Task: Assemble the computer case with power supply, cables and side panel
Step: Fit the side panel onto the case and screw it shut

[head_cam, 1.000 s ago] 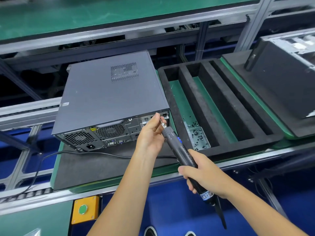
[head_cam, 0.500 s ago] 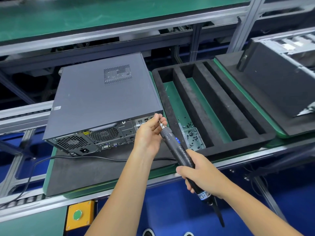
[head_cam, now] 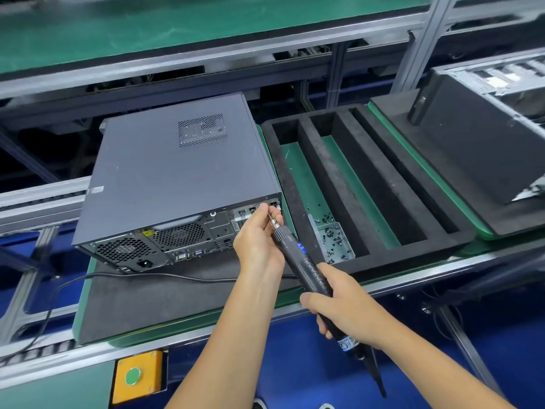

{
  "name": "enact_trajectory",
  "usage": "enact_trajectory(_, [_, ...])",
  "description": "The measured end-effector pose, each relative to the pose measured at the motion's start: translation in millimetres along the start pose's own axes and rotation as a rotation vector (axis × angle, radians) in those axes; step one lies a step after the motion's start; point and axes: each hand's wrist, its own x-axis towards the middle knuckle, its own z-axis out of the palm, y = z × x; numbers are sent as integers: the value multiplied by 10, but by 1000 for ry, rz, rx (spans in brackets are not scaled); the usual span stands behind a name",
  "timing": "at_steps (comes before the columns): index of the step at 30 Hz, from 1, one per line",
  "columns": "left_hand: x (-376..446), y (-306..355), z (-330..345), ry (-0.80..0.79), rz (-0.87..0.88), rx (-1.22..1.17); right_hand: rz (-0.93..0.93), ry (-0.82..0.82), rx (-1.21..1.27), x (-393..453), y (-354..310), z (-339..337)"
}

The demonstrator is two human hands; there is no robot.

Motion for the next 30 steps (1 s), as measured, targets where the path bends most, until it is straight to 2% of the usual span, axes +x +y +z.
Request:
enact_trajectory(8, [22,64,-37,-99,-29,47,0,7,-21,1,-41,-17])
enact_trajectory(18, [99,91,-93,-113,-74,-66,-8,38,-83,-18,-66,-7])
enact_trajectory(30, [176,185,-191,-31,258,472,0,60,-91,33,-117,43])
